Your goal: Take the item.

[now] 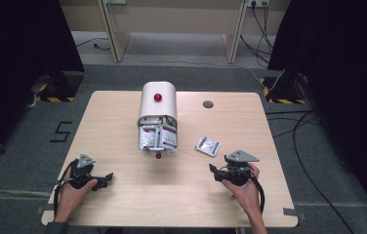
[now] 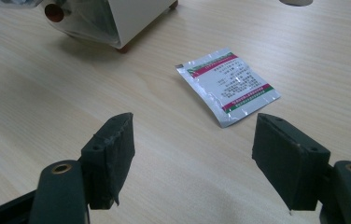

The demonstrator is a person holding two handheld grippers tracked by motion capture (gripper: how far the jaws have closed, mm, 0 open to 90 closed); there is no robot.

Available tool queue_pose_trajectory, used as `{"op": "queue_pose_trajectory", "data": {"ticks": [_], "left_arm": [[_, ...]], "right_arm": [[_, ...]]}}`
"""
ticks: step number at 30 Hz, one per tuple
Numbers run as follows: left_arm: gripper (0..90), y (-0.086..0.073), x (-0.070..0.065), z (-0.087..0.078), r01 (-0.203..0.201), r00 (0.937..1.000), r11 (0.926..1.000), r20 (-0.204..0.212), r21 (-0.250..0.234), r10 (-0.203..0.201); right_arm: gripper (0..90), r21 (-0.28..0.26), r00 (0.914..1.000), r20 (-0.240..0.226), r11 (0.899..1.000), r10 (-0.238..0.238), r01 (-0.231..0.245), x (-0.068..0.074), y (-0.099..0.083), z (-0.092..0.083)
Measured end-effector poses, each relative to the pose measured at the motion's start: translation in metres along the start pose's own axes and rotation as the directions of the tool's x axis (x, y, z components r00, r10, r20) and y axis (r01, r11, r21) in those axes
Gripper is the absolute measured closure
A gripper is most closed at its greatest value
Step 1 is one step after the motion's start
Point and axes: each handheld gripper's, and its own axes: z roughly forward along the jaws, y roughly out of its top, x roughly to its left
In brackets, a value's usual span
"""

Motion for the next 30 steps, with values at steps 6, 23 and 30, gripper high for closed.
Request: {"op": "queue_pose_trajectory", "data": {"ticks": [6, 23, 30], "left_arm": [[0.0, 0.0, 0.0, 0.0, 0.0, 1.0, 1.0, 0.0, 0.0, 0.0], [0.0, 0.0, 0.0, 0.0, 0.0, 1.0, 1.0, 0.0, 0.0, 0.0], [0.0, 0.0, 0.0, 0.0, 0.0, 1.0, 1.0, 0.0, 0.0, 0.0]], "right_arm": [[29.6, 0.005, 1.0, -0.005, 1.0, 0.002, -0.002, 0.0, -0.004, -0.001], [28.9, -0.013, 0.9997, -0.014, 1.0, 0.019, -0.019, -0.002, -0.015, -0.011], [21.1, -0.013, 0.9988, -0.022, 0.999, 0.043, -0.043, -0.003, -0.023, -0.014]]}}
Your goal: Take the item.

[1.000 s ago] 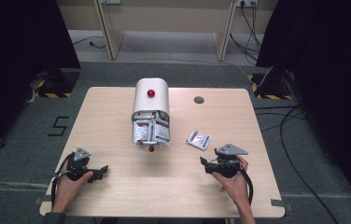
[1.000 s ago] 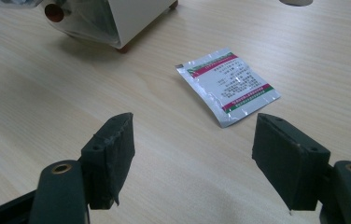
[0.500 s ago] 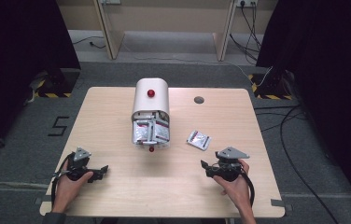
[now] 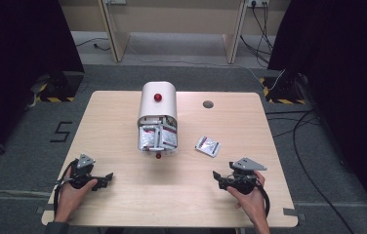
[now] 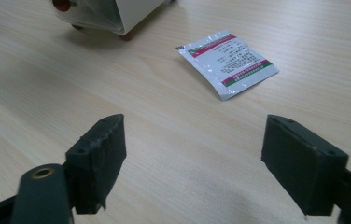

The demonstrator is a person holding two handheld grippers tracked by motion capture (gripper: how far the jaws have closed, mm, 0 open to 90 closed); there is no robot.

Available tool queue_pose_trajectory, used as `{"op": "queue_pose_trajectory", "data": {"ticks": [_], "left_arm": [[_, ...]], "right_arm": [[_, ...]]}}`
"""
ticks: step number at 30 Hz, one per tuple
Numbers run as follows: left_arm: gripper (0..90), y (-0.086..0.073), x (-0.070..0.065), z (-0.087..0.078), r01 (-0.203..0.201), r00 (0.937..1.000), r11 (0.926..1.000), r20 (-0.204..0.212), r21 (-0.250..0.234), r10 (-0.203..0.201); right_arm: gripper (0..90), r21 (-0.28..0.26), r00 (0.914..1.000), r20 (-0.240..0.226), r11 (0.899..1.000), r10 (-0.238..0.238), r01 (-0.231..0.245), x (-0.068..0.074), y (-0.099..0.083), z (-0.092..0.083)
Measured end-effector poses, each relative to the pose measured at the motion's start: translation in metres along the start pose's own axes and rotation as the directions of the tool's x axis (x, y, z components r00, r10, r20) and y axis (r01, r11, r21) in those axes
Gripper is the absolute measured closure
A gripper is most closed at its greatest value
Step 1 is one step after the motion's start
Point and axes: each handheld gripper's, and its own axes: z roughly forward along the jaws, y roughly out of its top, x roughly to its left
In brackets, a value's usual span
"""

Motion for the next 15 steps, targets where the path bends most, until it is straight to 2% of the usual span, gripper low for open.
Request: {"op": "queue_pose_trajectory", "data": {"ticks": [3, 4, 15], "left_arm": [[0.0, 0.0, 0.0, 0.0, 0.0, 1.0, 1.0, 0.0, 0.0, 0.0], [0.0, 0.0, 0.0, 0.0, 0.0, 1.0, 1.0, 0.0, 0.0, 0.0], [0.0, 0.0, 0.0, 0.0, 0.0, 1.0, 1.0, 0.0, 0.0, 0.0]], "right_arm": [[16.5, 0.007, 1.0, 0.006, 1.0, -0.003, 0.002, 0.0, -0.002, 0.0], [16.2, 0.012, 0.9998, 0.018, 1.0, -0.007, 0.007, 0.0, -0.003, 0.0], [16.2, 0.014, 0.9998, 0.015, 1.0, 0.011, -0.011, -0.003, -0.016, -0.001]]}}
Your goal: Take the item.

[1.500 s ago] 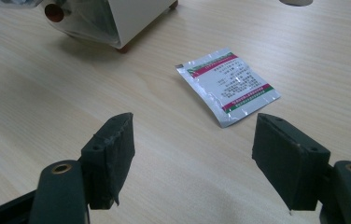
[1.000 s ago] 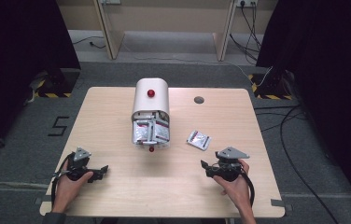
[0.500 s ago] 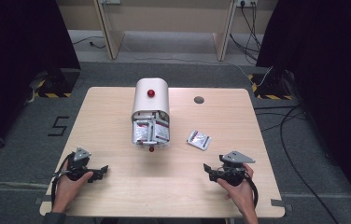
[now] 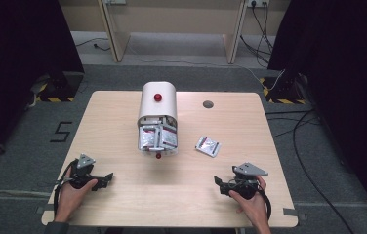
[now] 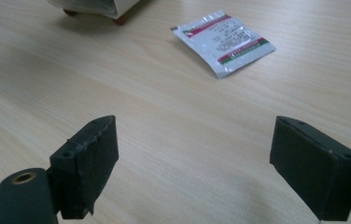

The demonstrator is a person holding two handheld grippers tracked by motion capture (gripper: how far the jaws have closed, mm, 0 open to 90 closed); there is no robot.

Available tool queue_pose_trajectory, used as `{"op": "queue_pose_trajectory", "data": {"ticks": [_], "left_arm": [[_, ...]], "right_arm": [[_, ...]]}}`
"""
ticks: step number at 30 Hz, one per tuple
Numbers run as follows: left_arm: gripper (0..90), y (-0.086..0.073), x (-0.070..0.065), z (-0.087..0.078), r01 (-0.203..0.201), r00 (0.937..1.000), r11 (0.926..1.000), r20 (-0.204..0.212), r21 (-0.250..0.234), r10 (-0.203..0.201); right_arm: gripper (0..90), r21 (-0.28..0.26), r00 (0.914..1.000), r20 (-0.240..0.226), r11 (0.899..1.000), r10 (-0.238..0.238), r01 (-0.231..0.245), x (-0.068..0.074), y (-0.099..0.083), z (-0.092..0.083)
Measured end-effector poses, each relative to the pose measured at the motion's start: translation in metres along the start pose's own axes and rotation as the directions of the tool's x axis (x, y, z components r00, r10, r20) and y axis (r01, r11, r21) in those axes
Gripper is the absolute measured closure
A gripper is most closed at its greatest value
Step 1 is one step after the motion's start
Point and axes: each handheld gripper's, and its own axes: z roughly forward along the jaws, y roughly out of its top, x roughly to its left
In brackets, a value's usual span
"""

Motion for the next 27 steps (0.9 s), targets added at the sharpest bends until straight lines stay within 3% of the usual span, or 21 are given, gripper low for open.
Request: {"op": "queue_pose_trajectory", "data": {"ticks": [12, 27], "left_arm": [[0.0, 0.0, 0.0, 0.0, 0.0, 1.0, 1.0, 0.0, 0.0, 0.0], [0.0, 0.0, 0.0, 0.0, 0.0, 1.0, 1.0, 0.0, 0.0, 0.0]], "right_arm": [[16.7, -0.003, 0.9995, 0.015, 1.0, 0.029, -0.029, -0.003, -0.011, -0.006], [16.9, 0.025, 0.9993, 0.029, 0.999, 0.025, -0.026, -0.003, -0.025, -0.013]]}}
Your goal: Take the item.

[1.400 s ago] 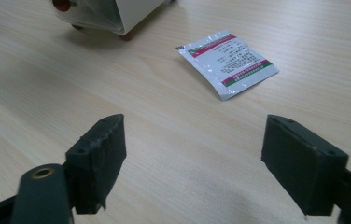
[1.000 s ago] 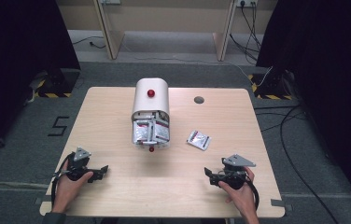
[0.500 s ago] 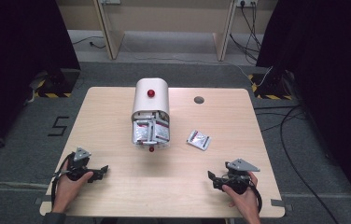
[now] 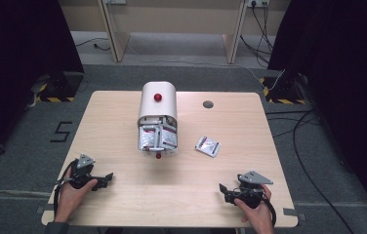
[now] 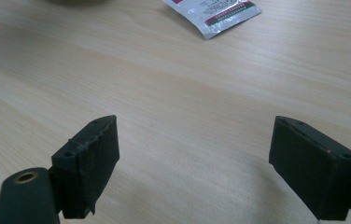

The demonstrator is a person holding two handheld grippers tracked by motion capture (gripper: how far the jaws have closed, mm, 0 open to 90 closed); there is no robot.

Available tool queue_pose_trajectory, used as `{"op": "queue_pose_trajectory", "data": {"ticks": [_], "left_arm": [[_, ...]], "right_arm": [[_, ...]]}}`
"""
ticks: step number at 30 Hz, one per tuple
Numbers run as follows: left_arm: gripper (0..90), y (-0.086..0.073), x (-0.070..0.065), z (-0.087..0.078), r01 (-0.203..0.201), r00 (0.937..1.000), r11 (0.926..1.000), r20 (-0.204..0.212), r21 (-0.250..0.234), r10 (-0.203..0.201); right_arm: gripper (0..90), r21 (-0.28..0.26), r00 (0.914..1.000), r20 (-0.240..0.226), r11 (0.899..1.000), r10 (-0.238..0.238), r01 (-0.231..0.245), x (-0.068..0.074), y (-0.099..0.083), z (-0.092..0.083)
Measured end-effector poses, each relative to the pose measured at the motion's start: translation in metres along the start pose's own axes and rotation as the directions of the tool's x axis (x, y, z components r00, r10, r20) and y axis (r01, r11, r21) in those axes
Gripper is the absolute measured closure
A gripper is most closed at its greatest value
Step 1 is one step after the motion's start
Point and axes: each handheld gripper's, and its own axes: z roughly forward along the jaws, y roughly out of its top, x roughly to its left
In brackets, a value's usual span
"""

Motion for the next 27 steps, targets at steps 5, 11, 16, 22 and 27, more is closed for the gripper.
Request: {"op": "queue_pose_trajectory", "data": {"ticks": [5, 11, 16, 22, 27], "left_arm": [[0.0, 0.0, 0.0, 0.0, 0.0, 1.0, 1.0, 0.0, 0.0, 0.0], [0.0, 0.0, 0.0, 0.0, 0.0, 1.0, 1.0, 0.0, 0.0, 0.0], [0.0, 0.0, 0.0, 0.0, 0.0, 1.0, 1.0, 0.0, 0.0, 0.0], [0.0, 0.0, 0.0, 0.0, 0.0, 1.0, 1.0, 0.0, 0.0, 0.0], [0.0, 0.0, 0.0, 0.0, 0.0, 1.0, 1.0, 0.0, 0.0, 0.0]], "right_arm": [[16.9, 0.019, 0.9999, 0.011, 1.0, -0.005, 0.005, -0.001, -0.004, -0.003], [16.6, 0.04, 0.9996, 0.021, 0.999, -0.021, 0.02, -0.001, -0.008, -0.006], [16.4, 0.063, 0.9995, 0.019, 0.998, -0.026, 0.025, 0.0, -0.01, -0.008], [16.2, 0.091, 0.998, 0.037, 0.995, -0.052, 0.049, 0.001, -0.011, -0.007], [15.6, 0.103, 0.9961, 0.05, 0.992, -0.073, 0.067, 0.003, -0.011, -0.006]]}}
